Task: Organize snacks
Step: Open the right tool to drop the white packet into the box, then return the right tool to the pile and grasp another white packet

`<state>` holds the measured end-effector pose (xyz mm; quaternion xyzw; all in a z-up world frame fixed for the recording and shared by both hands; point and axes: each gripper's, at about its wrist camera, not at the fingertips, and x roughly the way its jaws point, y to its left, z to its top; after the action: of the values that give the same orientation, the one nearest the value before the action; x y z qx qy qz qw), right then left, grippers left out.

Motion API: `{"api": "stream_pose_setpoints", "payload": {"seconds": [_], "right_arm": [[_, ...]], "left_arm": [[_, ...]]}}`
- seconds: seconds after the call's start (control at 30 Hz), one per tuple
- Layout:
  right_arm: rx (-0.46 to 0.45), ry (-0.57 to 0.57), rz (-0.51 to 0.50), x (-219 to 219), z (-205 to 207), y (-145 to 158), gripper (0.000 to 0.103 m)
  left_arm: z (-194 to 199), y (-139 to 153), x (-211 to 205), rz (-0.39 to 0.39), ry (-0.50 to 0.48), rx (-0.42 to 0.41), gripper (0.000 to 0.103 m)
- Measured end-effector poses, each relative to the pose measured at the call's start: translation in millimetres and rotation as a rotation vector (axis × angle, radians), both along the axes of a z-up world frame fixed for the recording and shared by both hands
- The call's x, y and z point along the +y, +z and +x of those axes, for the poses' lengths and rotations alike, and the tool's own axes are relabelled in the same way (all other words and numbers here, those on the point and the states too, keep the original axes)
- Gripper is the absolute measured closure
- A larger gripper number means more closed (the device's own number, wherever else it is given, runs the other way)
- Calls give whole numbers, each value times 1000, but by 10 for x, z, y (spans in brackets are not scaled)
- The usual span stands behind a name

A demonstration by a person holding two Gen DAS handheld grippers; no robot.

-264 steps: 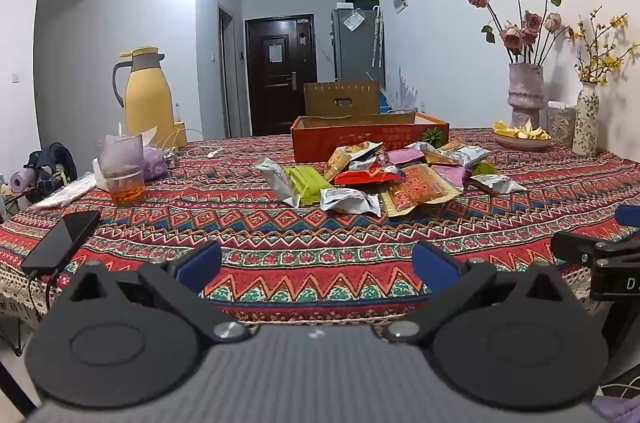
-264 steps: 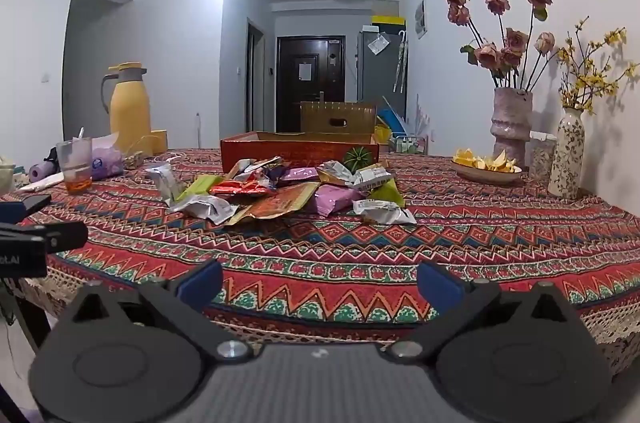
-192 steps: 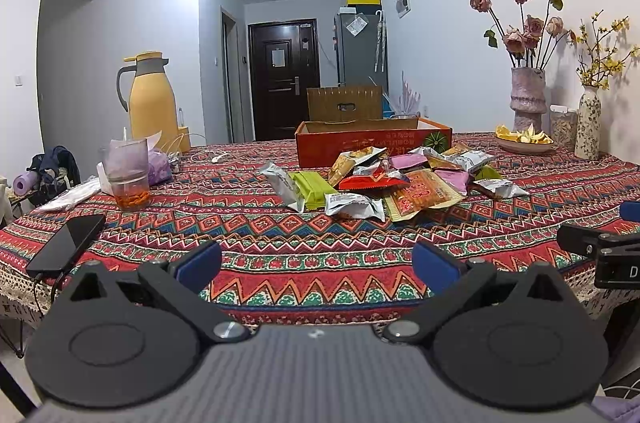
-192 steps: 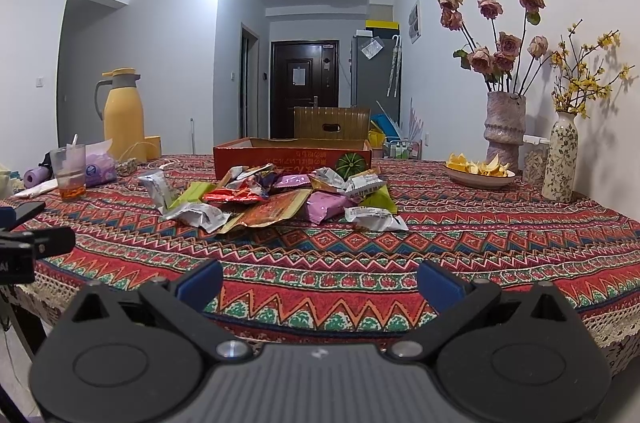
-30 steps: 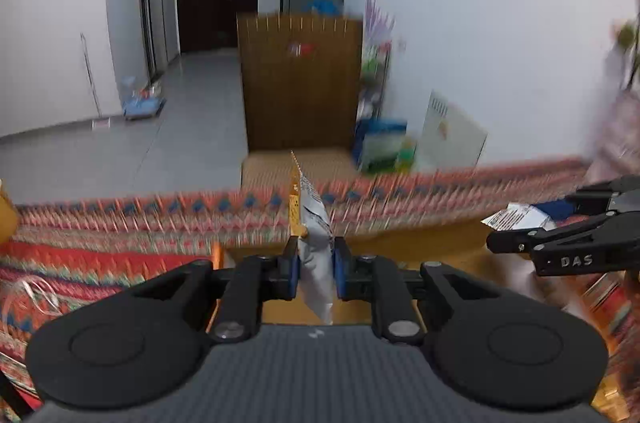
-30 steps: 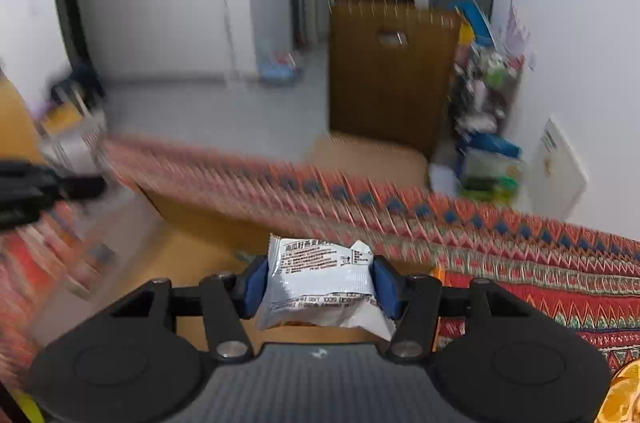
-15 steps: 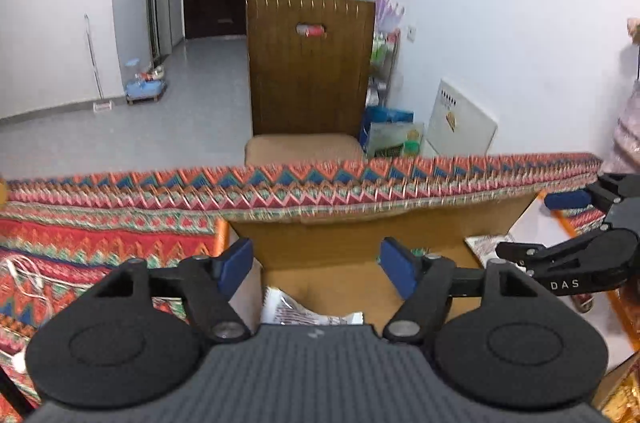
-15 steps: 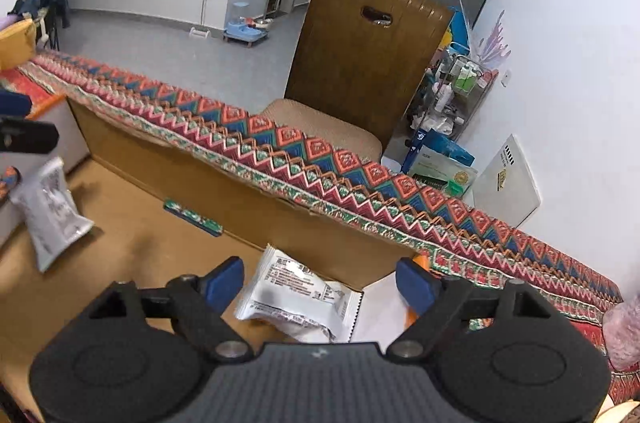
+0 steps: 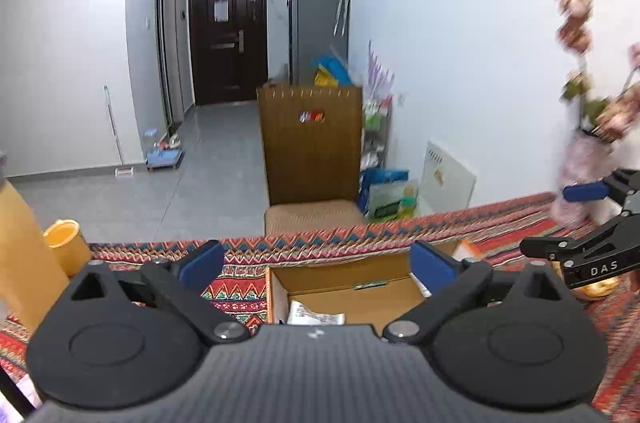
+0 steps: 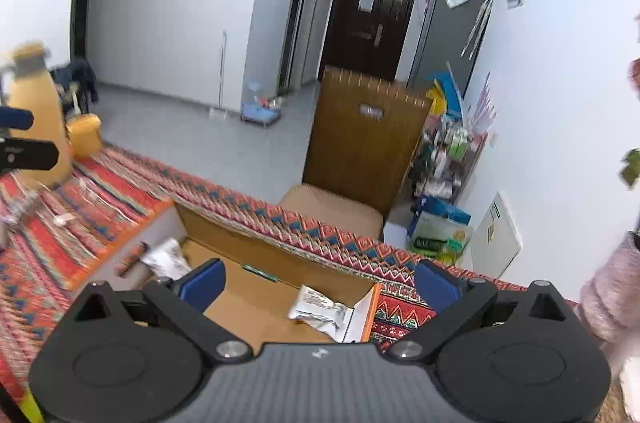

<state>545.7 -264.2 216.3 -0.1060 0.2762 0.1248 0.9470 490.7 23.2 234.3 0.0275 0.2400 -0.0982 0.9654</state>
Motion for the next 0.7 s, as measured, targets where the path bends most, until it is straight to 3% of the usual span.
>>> {"api": "stream_pose_setpoints", "payload": {"seconds": [0.17,0.37,0.53,0.7], "right_arm": [[-26,30,42,-99,-766,465,0],[-110,18,57,-230,-1750,800,0],[-174,55,117,-344,-2545,736,0],[-266,96,180,-393,-3320,375,0]], "left_arm": [[-906,432,18,0,2,-83,0],[-1967,641,12,23,58,-252,0],[-2688,505,-6,38,77,-323,0],[-3361,130,102,3,65,-371,0]]}}
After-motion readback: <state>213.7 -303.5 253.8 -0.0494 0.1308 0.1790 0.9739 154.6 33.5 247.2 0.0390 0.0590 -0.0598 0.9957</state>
